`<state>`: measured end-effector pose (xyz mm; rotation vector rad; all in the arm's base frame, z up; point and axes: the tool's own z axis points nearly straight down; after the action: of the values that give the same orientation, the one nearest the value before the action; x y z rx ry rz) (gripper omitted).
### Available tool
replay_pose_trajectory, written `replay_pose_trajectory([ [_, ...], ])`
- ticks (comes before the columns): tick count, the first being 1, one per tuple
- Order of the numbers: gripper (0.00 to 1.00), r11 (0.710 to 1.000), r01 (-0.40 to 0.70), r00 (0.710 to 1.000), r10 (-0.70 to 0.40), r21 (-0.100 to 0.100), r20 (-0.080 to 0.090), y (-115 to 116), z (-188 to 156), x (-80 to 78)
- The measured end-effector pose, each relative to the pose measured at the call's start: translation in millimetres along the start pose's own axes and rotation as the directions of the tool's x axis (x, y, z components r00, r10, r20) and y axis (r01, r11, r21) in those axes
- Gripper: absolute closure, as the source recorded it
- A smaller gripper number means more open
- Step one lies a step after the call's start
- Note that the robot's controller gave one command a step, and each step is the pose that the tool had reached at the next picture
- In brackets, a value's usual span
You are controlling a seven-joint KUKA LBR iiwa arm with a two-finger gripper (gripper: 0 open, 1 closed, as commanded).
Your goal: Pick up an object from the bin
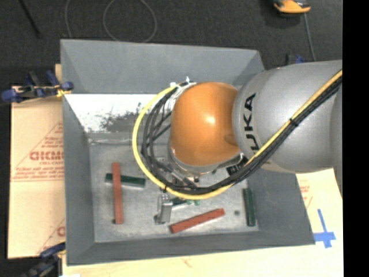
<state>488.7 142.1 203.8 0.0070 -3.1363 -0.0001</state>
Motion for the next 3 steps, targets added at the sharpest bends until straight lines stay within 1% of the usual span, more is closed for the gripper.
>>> replay_pose_trajectory([
  [1,0.0,0.997,0.077,0.997,-0.077,0.003,0.002,-45,115,-41.5],
  [2,0.0,0.97,0.241,0.97,-0.241,0.005,0.032,-107,130,9.4],
  [3,1.0,0.971,0.24,0.971,-0.24,0.002,0.016,-106,131,13.2],
])
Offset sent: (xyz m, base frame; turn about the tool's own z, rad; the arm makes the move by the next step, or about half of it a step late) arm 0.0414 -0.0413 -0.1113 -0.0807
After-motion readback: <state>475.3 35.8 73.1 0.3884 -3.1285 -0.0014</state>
